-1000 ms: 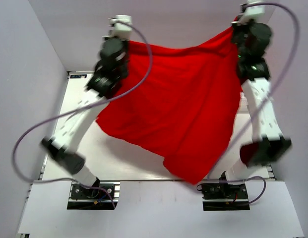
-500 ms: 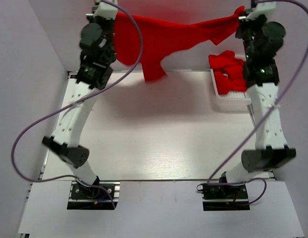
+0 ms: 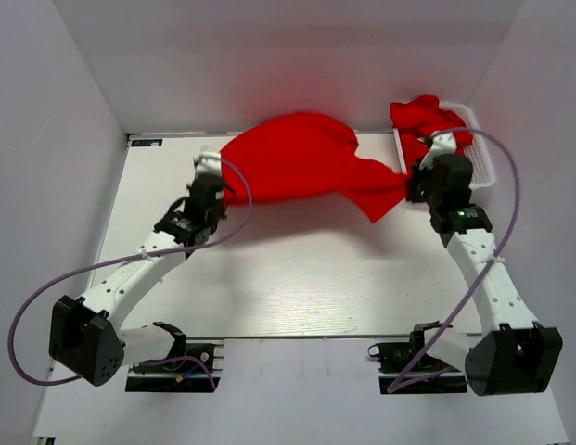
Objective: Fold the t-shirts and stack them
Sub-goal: Flatten out the tshirt, then grap the side of the flattened tshirt closest away from the robot with both arms, then fold the flattened tshirt in 1/3 of the way
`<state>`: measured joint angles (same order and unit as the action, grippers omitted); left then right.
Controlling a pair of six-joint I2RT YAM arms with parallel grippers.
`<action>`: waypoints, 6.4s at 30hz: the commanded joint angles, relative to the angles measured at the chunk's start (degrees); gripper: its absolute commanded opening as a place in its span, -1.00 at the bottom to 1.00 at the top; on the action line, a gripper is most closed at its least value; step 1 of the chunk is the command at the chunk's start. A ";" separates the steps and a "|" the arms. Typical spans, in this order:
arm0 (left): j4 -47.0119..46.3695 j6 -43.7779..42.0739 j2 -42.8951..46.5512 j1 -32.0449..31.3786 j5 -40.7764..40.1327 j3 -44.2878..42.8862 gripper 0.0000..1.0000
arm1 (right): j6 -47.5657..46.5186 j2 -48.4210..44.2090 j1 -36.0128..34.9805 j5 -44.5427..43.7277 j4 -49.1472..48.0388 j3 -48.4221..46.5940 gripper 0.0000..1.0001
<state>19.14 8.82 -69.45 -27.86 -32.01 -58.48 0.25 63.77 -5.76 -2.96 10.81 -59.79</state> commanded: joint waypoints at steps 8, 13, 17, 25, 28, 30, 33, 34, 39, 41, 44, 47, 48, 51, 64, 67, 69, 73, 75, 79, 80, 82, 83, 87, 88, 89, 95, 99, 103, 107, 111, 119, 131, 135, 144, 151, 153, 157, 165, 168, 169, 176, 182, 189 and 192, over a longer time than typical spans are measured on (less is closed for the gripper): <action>26.91 27.22 8.71 0.26 10.92 3.99 1.00 | 17.49 -4.96 0.22 -2.65 11.26 4.95 0.80; 24.21 25.29 6.35 0.26 6.53 0.21 1.00 | 13.38 -6.02 -0.13 1.69 8.98 3.45 0.80; 18.14 22.91 -1.46 0.26 5.91 -3.04 1.00 | 10.13 -0.77 -0.65 11.47 5.19 2.67 0.80; 14.17 22.21 -23.95 4.21 5.55 -15.86 1.00 | 6.95 26.12 -6.45 14.65 5.10 -12.97 0.80; 14.17 22.21 -32.11 7.63 7.64 -20.35 1.00 | 6.69 36.39 -7.33 10.88 7.28 -19.91 0.80; 12.16 22.21 -35.30 10.09 9.93 -22.55 1.00 | 7.30 42.71 -7.51 8.15 8.61 -27.91 0.80; 9.00 22.21 -40.31 12.82 12.49 -23.88 1.00 | 8.62 51.71 -7.69 8.06 11.60 -35.82 0.80; 8.21 22.21 -41.37 13.35 12.50 -24.66 1.00 | 9.06 54.33 -7.51 8.15 11.78 -38.10 0.80; 5.92 20.10 -48.31 16.69 17.15 -26.34 1.00 | 11.79 59.72 -7.34 5.25 11.87 -37.78 0.80; 3.90 19.49 -49.55 17.39 18.56 -26.34 1.00 | 12.84 59.54 -7.34 4.81 11.78 -34.98 0.80; 1.36 18.95 -51.57 18.53 19.08 -26.34 1.00 | 14.51 57.97 -7.42 5.94 9.69 -29.20 0.80; 0.20 17.73 -53.85 19.94 20.31 -26.86 1.00 | 15.83 54.28 -7.60 7.78 8.27 -22.87 0.80; -0.50 17.20 -54.56 20.64 20.32 -28.08 1.00 | 16.09 53.66 -7.69 8.49 7.74 -21.52 0.80; 2.64 16.67 -57.46 21.26 20.85 -32.29 1.00 | 17.41 49.71 -8.39 9.20 6.86 -13.90 0.80; 3.62 12.71 -37.45 21.97 23.94 -21.69 1.00 | 15.48 36.78 -11.38 6.39 2.55 -10.59 0.80; 8.35 16.90 -27.96 21.97 21.29 -16.59 1.00 | 14.95 33.89 -12.78 7.18 0.63 -10.70 0.80; 11.78 21.13 -23.21 21.97 18.06 -11.85 1.00 | 15.04 30.99 -13.66 6.04 -0.26 -8.95 0.80; 17.50 27.55 -11.43 21.97 14.17 -2.36 1.00 | 17.50 21.09 -14.81 -0.90 0.70 0.10 0.80; 19.54 30.90 -4.84 21.97 13.38 3.88 1.00 | 20.04 17.99 -14.89 -3.35 2.02 5.80 0.80; 20.06 33.10 1.68 21.97 13.90 14.06 1.00 | 24.44 7.35 -14.63 -4.42 3.43 14.34 0.80; 20.06 34.24 1.69 21.97 14.60 15.40 1.00 | 25.14 4.38 -14.63 -4.51 3.52 16.79 0.80; 18.40 34.25 2.39 21.97 16.01 18.73 1.00 | 25.24 0.40 -14.54 -4.33 3.52 20.05 0.80; 17.52 34.77 2.39 21.97 16.01 19.62 1.00 | 25.50 -2.39 -14.63 -5.03 3.78 21.80 0.80; 12.61 35.30 0.37 21.97 16.80 22.53 0.89 | 25.41 -3.91 -14.54 -6.35 7.11 24.80 0.80; 11.98 35.30 -0.50 22.49 16.80 23.31 0.77 | 25.50 -3.74 -14.20 -6.35 7.38 24.98 0.80; 11.98 35.30 -0.51 22.50 16.20 23.32 0.71 | 25.33 -3.56 -14.37 -5.83 7.39 25.25 0.80; 7.76 36.44 -2.09 23.02 13.04 25.17 0.60 | 24.71 -2.68 -14.46 -3.10 7.03 27.27 0.80; 4.60 36.44 -2.70 23.55 11.79 26.22 0.57 | 24.80 -2.77 -14.45 -1.70 7.65 28.41 0.80; 0.74 35.92 -4.90 24.08 13.19 26.22 0.31 | 24.71 -3.21 -14.46 -0.03 9.05 29.20 0.80; -0.77 35.39 -10.34 24.60 15.66 25.53 -0.58 | 24.44 -2.95 -14.72 2.17 9.41 30.26 0.80; -0.77 34.86 -13.25 24.60 17.86 24.90 -1.00 | 24.71 -1.63 -14.89 5.13 7.91 31.14 0.80; -3.66 33.10 -5.27 24.60 20.32 30.00 -1.00 | 26.20 0.74 -14.89 8.75 4.41 34.03 0.04; 13.47 34.60 7.13 23.46 23.47 30.17 -1.00 | 29.89 -10.06 -14.72 20.97 28.73 28.94 -1.00; 15.05 34.60 11.17 23.46 25.33 30.18 -1.00 | 30.07 -11.39 -14.63 22.82 29.19 29.82 -1.00; 8.91 31.44 10.66 23.46 27.26 24.22 -1.00 | 26.04 -2.52 -14.28 20.55 15.66 20.70 -1.00; 8.90 31.43 4.07 24.17 24.63 17.53 -1.00 | 28.48 6.45 -12.35 17.55 8.97 12.60 -1.00; 8.90 31.43 1.88 24.17 22.70 15.42 -1.00 | 28.84 8.99 -11.65 17.37 6.60 10.49 -1.00; 6.36 31.96 -2.08 24.69 19.54 12.17 -1.00 | 31.03 13.31 -9.54 17.99 3.00 5.23 -1.00; 2.23 31.96 -10.25 26.27 18.46 6.10 -1.00 | 31.83 20.16 -5.93 15.62 -0.26 -3.04 -1.00; 0.03 31.96 -11.84 26.80 19.00 4.70 -1.00 | 31.39 23.06 -4.27 15.62 -0.17 -6.12 -1.00; 0.02 31.96 -12.89 27.41 19.00 4.08 -1.00 | 31.30 24.98 -4.00 15.70 -0.35 -6.56 -1.00; -5.93 31.43 -18.87 28.47 22.50 1.88 -1.00 | 30.42 32.54 -1.98 18.51 -1.84 -13.41 -1.00; -7.45 31.96 -24.23 28.47 22.52 -1.11 -1.00 | 30.16 37.82 -1.36 18.08 -3.86 -16.93 -1.00; -4.47 32.48 -30.21 28.47 21.37 -7.52 -1.00 | 28.23 46.18 -1.01 17.11 -1.93 -25.44 -1.00; -2.35 33.10 -31.45 28.47 19.27 -10.68 -0.76 | 27.00 51.95 -1.10 16.41 1.39 -31.85 -0.75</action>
<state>15.07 41.15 -101.54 0.27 -10.50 -65.45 29.28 112.25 -7.14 14.35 10.83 -85.49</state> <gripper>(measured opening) 0.102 0.108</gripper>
